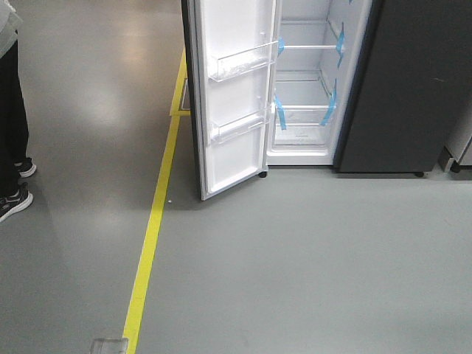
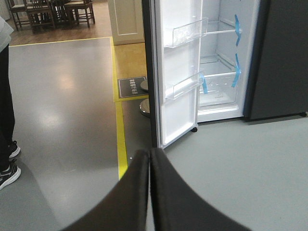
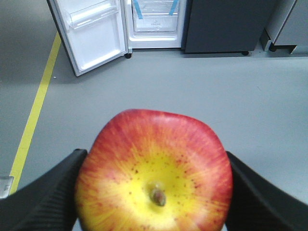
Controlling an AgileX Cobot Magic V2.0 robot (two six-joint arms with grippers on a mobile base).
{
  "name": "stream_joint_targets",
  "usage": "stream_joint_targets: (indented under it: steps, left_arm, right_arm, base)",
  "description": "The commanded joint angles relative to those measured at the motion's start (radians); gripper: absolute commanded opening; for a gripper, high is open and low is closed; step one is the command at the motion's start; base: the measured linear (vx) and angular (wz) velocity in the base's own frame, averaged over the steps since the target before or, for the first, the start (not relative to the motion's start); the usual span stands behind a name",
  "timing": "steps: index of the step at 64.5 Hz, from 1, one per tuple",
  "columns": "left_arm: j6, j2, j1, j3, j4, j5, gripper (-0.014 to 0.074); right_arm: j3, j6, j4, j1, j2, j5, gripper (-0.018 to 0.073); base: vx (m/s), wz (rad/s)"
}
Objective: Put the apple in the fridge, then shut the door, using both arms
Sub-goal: 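Drive closer to the refrigerator's open door, then approach the refrigerator shelves with the apple held in the right gripper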
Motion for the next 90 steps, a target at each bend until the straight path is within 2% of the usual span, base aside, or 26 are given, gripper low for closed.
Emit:
stream_joint_targets:
  steps: [1,90]
  left_arm:
    - [-0.007,-0.014,-0.005,0.019,-0.006,-0.071,-0.0005]
    - [-0.007,-0.014,-0.005,0.019,-0.006,-0.071,-0.0005]
  right_arm:
    - [-0.028,-0.008,-0.008,-0.004,0.003,-0.074,0.0100]
    - [-0.028,-0.008,-0.008,-0.004,0.003,-0.074,0.0100]
  base:
    - [0.11,-0.01]
    - [0.11,0.00]
